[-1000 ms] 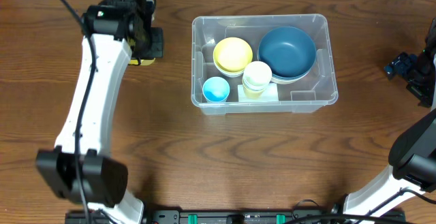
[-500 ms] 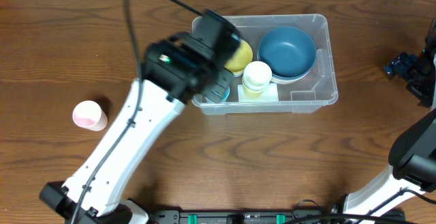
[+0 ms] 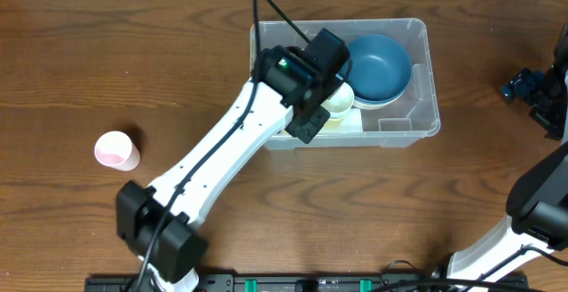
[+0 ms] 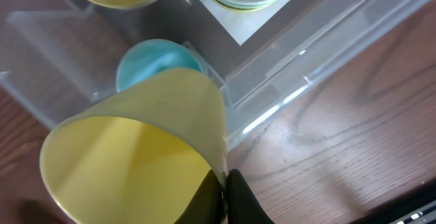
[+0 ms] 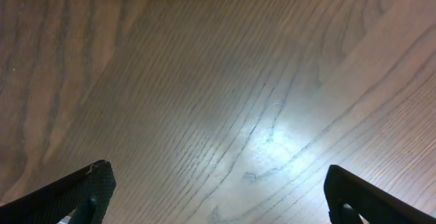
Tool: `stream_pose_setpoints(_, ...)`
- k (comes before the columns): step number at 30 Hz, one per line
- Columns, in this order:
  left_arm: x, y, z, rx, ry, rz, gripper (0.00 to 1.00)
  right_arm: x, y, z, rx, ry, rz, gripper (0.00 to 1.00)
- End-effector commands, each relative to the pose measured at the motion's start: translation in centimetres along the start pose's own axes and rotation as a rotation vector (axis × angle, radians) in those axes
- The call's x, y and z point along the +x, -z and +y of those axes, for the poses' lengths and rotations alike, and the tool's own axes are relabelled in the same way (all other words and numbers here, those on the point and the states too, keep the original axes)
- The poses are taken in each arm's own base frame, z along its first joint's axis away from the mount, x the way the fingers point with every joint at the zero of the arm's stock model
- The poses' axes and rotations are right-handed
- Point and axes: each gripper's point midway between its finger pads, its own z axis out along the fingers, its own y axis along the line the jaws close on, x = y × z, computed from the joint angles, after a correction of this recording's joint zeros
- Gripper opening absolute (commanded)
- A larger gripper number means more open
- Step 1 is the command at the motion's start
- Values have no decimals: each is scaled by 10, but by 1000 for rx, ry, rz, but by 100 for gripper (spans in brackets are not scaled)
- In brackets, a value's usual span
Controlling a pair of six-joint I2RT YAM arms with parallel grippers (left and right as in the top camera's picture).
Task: Pack container
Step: 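Carry the yellow cup into the bin and drop it onto the blue cup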
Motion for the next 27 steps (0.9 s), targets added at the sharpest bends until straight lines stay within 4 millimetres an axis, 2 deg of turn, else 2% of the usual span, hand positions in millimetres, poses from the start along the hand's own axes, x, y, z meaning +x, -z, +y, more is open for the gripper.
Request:
stream_pose_setpoints(1,-1,-6,6,-19,-24,21,6,0,1,-2,11,-15,-8,99)
stream_pose_setpoints(5,-2,-14,16,-45,-8,34,6,0,1,-2,11,-15,-8,99)
stream_pose_setpoints(13,-10,-16,31,-53,31,1,6,-1,1,-3,12,-19,-8,99)
stream_pose_setpoints(24,-11,-17,32,-52,34,-3,6,0,1,-2,11,-17,-7,99)
stream_pose_setpoints(25,-11,-17,32,-52,35,-2,7,0,1,-2,11,-17,-7,99)
stream_pose_setpoints(27,-11,-17,31,-49,34,-2,25,0,1,-2,11,-17,-7,99)
